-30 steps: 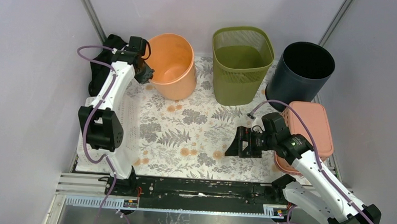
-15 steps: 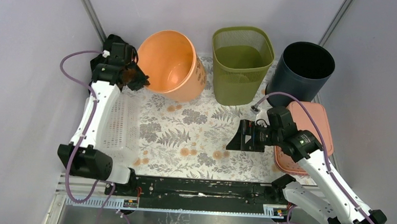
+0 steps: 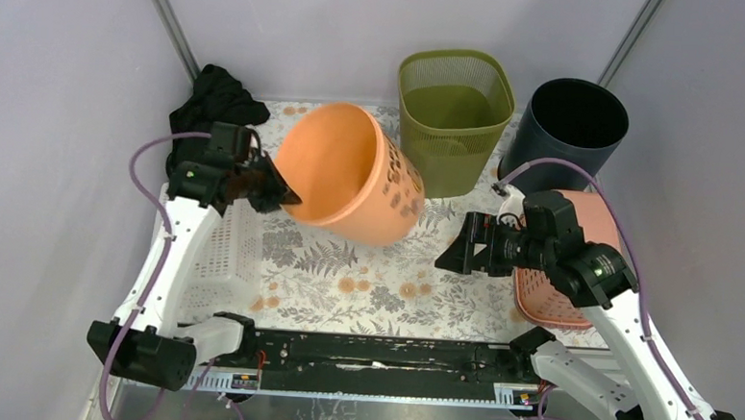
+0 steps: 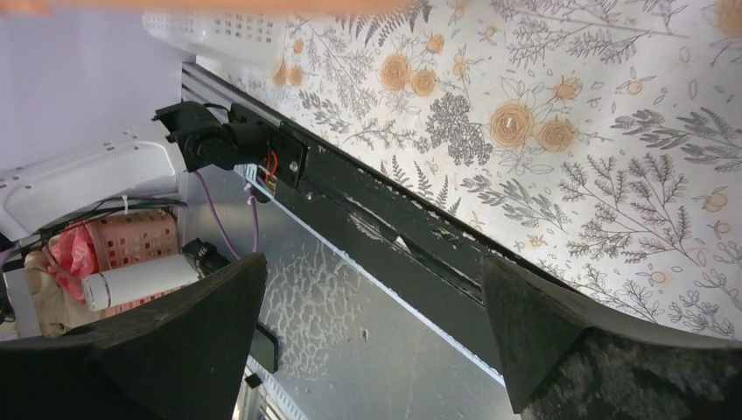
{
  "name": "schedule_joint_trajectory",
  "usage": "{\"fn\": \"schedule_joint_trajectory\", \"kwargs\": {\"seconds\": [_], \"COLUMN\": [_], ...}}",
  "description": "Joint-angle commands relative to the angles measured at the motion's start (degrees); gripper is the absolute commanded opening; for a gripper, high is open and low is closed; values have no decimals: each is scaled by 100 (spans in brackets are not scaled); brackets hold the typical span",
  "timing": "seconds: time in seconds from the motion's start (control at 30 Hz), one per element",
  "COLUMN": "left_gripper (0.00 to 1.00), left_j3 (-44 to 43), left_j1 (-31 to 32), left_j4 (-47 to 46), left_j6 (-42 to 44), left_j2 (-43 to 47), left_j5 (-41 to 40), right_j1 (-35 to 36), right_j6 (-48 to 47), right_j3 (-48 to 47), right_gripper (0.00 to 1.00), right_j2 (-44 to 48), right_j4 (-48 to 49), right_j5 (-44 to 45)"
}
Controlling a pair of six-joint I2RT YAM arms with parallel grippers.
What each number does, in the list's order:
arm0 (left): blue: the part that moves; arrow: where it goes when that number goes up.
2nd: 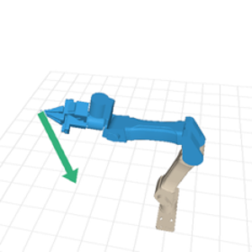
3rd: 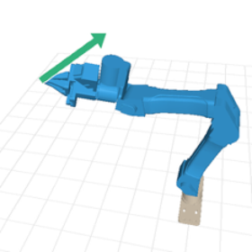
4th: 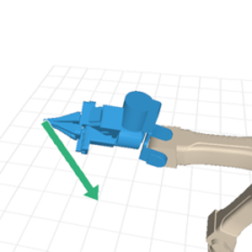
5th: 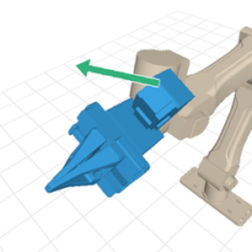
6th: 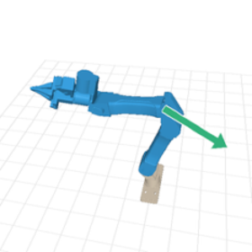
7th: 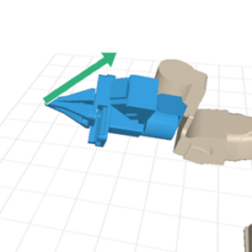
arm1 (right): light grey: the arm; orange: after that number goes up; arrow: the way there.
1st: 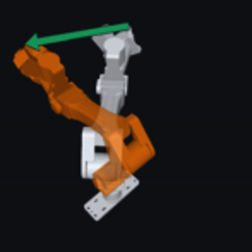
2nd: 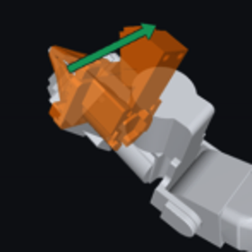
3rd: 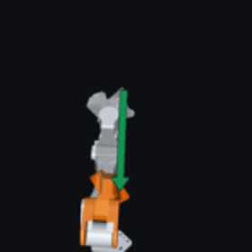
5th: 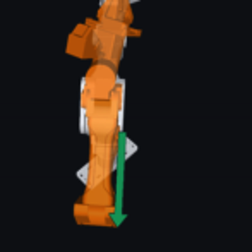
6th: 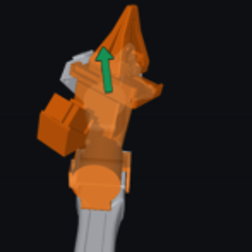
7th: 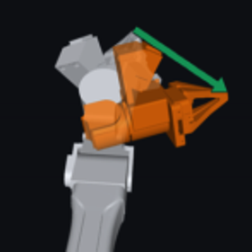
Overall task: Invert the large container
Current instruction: Turn the container upside down at the center of the board.
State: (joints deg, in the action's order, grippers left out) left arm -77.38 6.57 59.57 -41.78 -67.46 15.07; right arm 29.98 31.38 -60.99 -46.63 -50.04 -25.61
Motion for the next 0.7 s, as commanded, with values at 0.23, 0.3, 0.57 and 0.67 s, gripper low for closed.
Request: {"fn": "schedule_joint_trajectory", "kwargs": {"seconds": [0.23, 0.3, 0.57, 0.67], "left_gripper": [0, 0, 0, 0], "left_j3": [1745, 2096, 3119, 3233], "left_j1": [1761, 2038, 3068, 3352], "left_j4": [-2232, -2811, -4935, -5439], "left_j6": [-1292, -1582, -2405, -2525], "left_j2": [344, 351, -245, -618], "left_j5": [782, 704, 184, 9], "right_j1": [-12, -9, -11, -14], "right_j6": [-130, -90, -1, 0], "right_j3": [-1187, -1249, -1366, -1385], "right_gripper": [99, 99, 99, 99], "right_j2": [-120, -120, -96, -106], "right_j4": [-568, -568, -593, -599], "right_j5": [1180, 1249, 1475, 1475]}}
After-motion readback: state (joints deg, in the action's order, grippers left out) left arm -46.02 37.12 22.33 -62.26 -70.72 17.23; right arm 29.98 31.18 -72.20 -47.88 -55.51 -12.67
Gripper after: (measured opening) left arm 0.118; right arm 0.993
